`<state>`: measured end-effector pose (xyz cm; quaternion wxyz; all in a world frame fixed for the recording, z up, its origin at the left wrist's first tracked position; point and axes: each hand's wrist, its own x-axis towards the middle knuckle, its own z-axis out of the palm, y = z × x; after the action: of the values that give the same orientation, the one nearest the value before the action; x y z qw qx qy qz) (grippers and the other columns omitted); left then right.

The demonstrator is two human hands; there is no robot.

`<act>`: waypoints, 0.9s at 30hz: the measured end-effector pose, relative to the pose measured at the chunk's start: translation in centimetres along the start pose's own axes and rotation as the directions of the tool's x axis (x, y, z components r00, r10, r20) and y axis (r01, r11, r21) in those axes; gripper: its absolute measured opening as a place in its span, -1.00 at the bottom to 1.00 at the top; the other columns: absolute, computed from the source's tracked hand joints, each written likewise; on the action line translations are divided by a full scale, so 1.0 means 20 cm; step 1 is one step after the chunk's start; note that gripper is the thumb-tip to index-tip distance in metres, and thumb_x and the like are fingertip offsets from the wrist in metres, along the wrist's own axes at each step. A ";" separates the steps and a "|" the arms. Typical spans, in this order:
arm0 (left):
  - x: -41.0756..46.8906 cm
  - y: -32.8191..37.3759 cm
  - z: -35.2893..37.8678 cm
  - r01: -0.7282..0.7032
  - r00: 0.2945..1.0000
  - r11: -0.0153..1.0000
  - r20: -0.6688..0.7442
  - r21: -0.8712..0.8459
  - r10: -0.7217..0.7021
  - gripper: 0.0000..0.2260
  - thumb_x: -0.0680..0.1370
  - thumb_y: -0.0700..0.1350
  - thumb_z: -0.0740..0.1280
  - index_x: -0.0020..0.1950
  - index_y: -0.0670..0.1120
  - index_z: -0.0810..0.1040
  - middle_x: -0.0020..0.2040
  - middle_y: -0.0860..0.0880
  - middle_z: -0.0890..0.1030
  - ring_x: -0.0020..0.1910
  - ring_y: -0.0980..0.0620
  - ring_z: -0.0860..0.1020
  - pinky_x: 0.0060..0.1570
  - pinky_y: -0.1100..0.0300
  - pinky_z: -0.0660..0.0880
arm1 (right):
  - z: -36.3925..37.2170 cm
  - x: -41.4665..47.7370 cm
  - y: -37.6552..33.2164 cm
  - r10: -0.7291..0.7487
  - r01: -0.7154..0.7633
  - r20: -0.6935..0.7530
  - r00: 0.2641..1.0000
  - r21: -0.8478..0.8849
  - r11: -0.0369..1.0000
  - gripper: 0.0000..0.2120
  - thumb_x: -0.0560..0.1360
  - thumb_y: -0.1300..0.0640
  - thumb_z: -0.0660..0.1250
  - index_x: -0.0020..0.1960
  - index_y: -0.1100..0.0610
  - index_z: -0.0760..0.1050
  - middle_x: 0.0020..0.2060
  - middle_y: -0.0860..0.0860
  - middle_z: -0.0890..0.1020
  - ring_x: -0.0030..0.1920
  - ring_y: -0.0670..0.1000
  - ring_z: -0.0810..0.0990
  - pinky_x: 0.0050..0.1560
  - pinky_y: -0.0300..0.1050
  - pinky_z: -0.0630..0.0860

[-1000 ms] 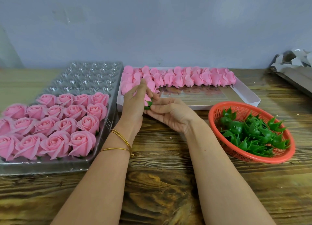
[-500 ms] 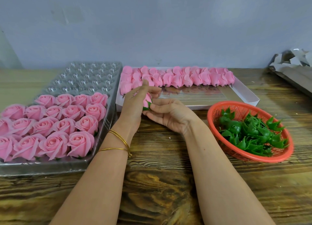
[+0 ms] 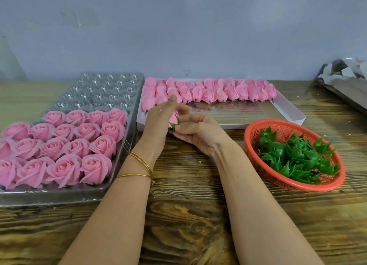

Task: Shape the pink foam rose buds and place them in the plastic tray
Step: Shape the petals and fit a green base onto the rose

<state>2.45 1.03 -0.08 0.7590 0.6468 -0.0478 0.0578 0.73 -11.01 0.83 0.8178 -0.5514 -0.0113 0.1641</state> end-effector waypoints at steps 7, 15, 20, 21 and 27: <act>0.02 0.00 0.00 0.037 0.998 0.991 -0.036 -0.126 -0.042 -0.54 0.62 0.03 0.23 -0.45 -0.05 0.59 -0.16 -0.15 0.68 0.03 -0.19 0.64 0.19 -0.06 0.51 | -0.01 0.01 0.00 0.024 -0.026 0.042 0.999 0.039 0.999 -0.83 0.50 0.49 0.26 0.04 0.37 0.56 -0.11 0.16 0.65 -0.12 0.05 0.67 -0.06 -0.19 0.65; 0.03 -0.02 -0.01 -0.010 1.000 0.996 -0.012 -0.088 0.009 -0.60 0.61 0.09 0.23 -0.28 -0.06 0.69 -0.10 -0.17 0.70 0.03 -0.13 0.64 0.04 0.06 0.54 | -0.02 0.01 0.00 0.094 -0.107 0.128 0.987 0.099 0.989 -0.81 0.53 0.46 0.23 0.07 0.37 0.56 -0.15 0.19 0.70 -0.15 0.07 0.72 -0.09 -0.18 0.65; 0.03 -0.02 -0.02 -0.006 1.000 1.000 0.001 0.022 0.006 -0.62 0.60 0.14 0.20 -0.22 0.03 0.71 -0.06 -0.04 0.71 0.04 0.02 0.64 0.01 0.10 0.52 | -0.03 0.01 0.00 0.086 -0.105 0.153 0.984 0.124 0.987 -0.80 0.53 0.47 0.20 0.04 0.36 0.57 -0.14 0.17 0.70 -0.12 0.07 0.72 -0.10 -0.20 0.64; 0.03 -0.02 -0.02 -0.004 1.000 1.000 0.007 0.028 0.003 -0.62 0.61 0.15 0.20 -0.21 0.03 0.72 -0.05 -0.04 0.71 0.06 0.01 0.64 0.05 0.07 0.53 | -0.03 0.01 0.00 0.083 -0.103 0.153 0.985 0.130 0.986 -0.81 0.54 0.47 0.20 0.03 0.36 0.57 -0.14 0.17 0.70 -0.12 0.07 0.72 -0.11 -0.20 0.64; 0.02 -0.01 -0.02 0.019 0.999 1.000 0.036 0.025 -0.020 -0.61 0.60 0.17 0.20 -0.15 -0.01 0.72 -0.01 -0.12 0.70 0.10 -0.09 0.63 0.21 -0.15 0.50 | -0.03 0.01 0.00 0.058 -0.076 0.131 0.990 0.139 0.987 -0.81 0.53 0.47 0.21 0.05 0.37 0.56 -0.14 0.17 0.70 -0.13 0.08 0.72 -0.13 -0.19 0.64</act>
<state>2.78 1.33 -0.27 0.7506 0.6573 -0.0542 0.0392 0.95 -11.45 0.64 0.8469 -0.4798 -0.0328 0.2268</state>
